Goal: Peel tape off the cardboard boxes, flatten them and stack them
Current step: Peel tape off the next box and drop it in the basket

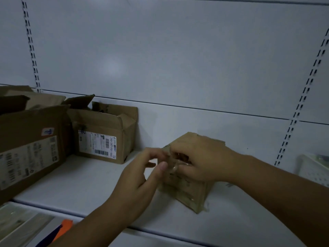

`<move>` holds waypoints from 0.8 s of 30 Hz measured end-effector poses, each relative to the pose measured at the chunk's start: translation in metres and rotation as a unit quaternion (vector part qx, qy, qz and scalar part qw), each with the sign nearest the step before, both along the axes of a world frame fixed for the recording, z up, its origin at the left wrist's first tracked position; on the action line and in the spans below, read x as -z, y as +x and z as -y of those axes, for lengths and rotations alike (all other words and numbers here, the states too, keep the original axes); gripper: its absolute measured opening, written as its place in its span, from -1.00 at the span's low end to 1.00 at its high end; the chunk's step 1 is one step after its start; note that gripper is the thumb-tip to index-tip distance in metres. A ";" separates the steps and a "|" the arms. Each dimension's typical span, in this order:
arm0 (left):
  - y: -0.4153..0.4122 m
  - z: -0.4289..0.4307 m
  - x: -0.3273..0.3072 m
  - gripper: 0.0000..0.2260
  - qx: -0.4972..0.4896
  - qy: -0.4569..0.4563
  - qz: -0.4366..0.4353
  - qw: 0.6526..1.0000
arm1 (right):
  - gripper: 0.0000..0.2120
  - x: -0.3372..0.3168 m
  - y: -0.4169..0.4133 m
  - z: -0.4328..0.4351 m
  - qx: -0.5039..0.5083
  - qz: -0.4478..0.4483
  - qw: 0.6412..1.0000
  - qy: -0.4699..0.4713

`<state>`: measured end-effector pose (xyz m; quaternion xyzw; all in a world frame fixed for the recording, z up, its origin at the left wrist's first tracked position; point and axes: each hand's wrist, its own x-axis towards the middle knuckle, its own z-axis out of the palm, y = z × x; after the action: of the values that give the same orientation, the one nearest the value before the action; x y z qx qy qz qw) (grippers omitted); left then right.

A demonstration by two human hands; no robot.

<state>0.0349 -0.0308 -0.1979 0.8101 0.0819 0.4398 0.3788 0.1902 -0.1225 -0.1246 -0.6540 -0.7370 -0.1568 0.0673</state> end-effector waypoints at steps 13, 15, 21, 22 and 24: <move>0.042 -0.009 0.026 -0.27 0.109 -0.132 -0.034 0.985 | -0.73 0.005 0.020 -0.009 0.009 -0.440 0.897 -0.034; 0.044 -0.009 0.027 -0.31 0.119 -0.160 -0.031 0.979 | -0.74 0.004 0.022 -0.010 -0.003 -0.468 0.883 -0.040; 0.045 -0.012 0.032 -0.34 0.131 -0.168 -0.040 0.976 | -0.74 0.006 0.040 -0.008 -0.141 -0.697 0.703 -0.008; 0.045 -0.012 0.032 -0.34 0.127 -0.165 -0.040 0.977 | -0.73 0.007 0.043 -0.008 -0.149 -0.720 0.678 -0.002; 0.045 -0.010 0.032 -0.33 0.111 -0.153 -0.040 0.981 | -0.70 0.008 0.044 -0.009 -0.137 -0.731 0.668 0.009</move>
<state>0.0801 -0.0206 -0.2295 0.7635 0.0730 0.3447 0.5412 0.2343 -0.1135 -0.1330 -0.4502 -0.5315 0.3760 0.6111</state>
